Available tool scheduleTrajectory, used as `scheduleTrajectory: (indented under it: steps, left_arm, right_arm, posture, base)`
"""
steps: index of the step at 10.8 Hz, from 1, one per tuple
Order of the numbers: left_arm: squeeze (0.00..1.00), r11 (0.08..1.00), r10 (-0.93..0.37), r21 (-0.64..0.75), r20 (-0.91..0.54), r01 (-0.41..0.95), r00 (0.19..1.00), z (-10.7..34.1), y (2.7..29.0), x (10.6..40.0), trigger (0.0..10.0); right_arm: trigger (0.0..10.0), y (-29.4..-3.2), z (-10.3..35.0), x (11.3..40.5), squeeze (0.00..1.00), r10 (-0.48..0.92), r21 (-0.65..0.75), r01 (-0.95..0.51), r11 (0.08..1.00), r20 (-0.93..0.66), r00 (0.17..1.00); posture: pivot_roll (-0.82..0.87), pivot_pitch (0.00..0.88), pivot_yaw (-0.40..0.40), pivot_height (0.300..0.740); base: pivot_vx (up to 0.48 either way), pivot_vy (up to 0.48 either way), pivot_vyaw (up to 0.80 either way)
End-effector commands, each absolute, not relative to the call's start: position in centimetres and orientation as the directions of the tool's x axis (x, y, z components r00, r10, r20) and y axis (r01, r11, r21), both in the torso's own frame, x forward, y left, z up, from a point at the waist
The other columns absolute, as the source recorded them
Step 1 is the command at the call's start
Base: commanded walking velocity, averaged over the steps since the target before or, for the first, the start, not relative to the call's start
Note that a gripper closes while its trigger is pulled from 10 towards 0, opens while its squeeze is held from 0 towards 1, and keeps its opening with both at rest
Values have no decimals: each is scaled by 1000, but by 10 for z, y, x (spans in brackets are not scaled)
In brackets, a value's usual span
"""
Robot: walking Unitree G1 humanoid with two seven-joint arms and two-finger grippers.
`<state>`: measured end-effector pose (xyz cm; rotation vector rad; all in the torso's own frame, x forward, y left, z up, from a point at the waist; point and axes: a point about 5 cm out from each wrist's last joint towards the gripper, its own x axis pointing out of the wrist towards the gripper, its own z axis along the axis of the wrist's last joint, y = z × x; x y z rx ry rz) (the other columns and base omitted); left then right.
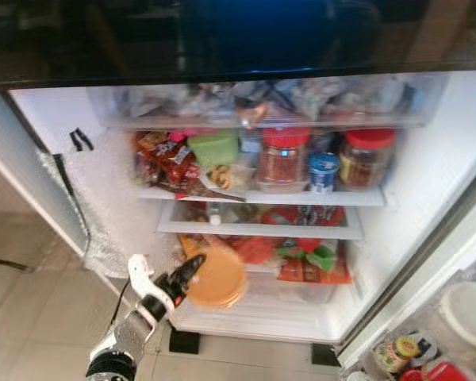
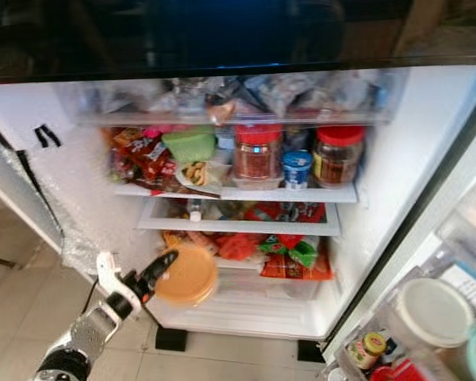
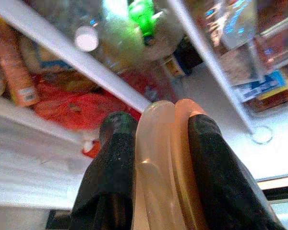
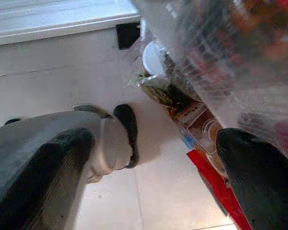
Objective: Restocking fridge
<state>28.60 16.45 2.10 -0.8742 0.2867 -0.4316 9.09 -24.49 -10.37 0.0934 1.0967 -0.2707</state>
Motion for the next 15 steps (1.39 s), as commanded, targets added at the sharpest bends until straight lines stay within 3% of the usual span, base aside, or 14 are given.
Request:
scheduleTrajectory:
  steps: [1, 4, 15]
  left_arm:
    - [0, 541, -501, -790, -28, 287, 865, 28, 164, 288, 10000]
    - [0, 480, -552, -806, 30, 347, 833, 42, 158, 289, 10000]
    - [0, 576, -514, -750, -24, 325, 858, 46, 156, 295, 10000]
  right_arm:
    - [10000, -254, -101, 90, 0, -225, -126, 247, 961, -875, 429]
    - [10000, -255, -101, 91, 0, -238, -144, 239, 960, -872, 428]
    - [10000, -252, -101, 93, 0, -207, -104, 246, 964, -874, 439]
  posture:
    - [-219, 0, 106, 740]
    - [-205, 0, 102, 740]
    - [-209, 0, 104, 740]
  base:
    - [0, 0, 0]
    - [0, 0, 0]
    - [0, 0, 0]
